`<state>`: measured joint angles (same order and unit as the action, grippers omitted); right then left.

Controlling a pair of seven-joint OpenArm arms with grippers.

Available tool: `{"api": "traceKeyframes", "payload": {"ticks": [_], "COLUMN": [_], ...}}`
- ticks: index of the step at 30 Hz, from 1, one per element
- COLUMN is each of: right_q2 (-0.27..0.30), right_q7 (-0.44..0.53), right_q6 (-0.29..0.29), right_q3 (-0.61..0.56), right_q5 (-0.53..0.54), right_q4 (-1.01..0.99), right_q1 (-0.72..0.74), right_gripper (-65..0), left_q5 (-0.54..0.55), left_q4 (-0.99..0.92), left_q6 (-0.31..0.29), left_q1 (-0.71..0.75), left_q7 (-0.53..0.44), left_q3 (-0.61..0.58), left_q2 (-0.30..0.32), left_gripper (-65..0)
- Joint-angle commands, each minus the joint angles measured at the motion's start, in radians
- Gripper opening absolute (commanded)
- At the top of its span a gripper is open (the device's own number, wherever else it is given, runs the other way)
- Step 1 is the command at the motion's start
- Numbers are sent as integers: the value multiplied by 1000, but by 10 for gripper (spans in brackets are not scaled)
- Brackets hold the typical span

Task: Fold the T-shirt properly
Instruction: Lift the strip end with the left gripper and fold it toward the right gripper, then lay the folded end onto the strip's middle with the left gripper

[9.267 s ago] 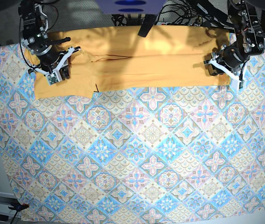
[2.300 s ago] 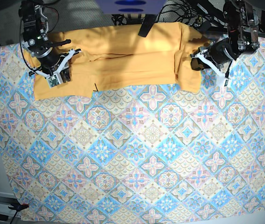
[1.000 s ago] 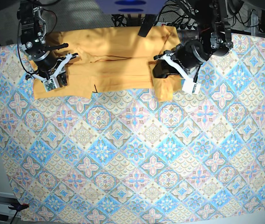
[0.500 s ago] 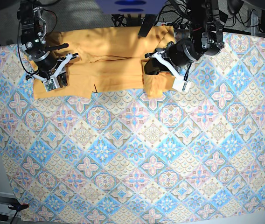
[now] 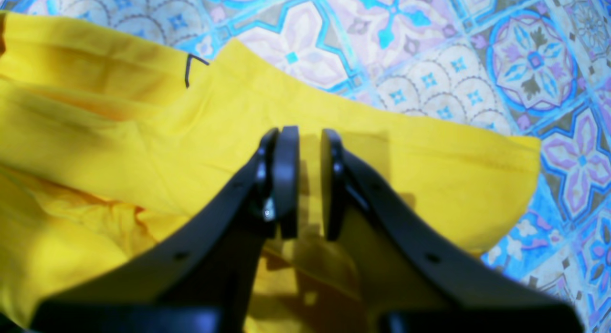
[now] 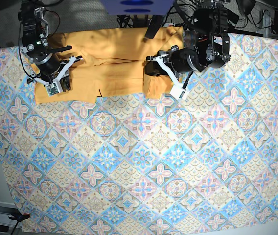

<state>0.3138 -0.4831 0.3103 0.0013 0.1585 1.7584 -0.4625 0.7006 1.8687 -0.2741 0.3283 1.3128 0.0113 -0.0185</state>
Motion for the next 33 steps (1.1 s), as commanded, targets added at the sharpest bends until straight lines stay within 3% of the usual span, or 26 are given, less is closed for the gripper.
{"api": "traceKeyframes", "payload": {"ticks": [1,3,7,12,21,25,33], "right_q2": [11,11,-6,-17,-17,-17,-17], "right_q7": [24,24,22,22,22,22,22], "right_q6": [-1,-1,-1,-1,-1,-1,-1], "right_q3": [6,3,6,4,7,7,6], "right_q5": [6,6,6,6,6,6,6], "right_q4": [15,15,16,16,16,16,16], "right_q1": [3,3,5,9,9,11,15], "right_gripper": [-568,-568,-568,-568,-568,-568,-568], "left_q5": [26,27,21,31,112,120,113], "left_q4": [16,16,16,21,59,53,-50], "left_q6": [-6,-40,-169,-201,-201,-201,-195], "left_q1": [-5,-5,-21,-21,4,22,16], "left_q7": [9,21,26,26,24,17,-35], "left_q3": [-4,-4,-4,17,152,206,201], "left_q2": [13,22,48,70,151,168,162], "left_gripper": [-530,-477,-377,-281,-275,-273,-274]}}
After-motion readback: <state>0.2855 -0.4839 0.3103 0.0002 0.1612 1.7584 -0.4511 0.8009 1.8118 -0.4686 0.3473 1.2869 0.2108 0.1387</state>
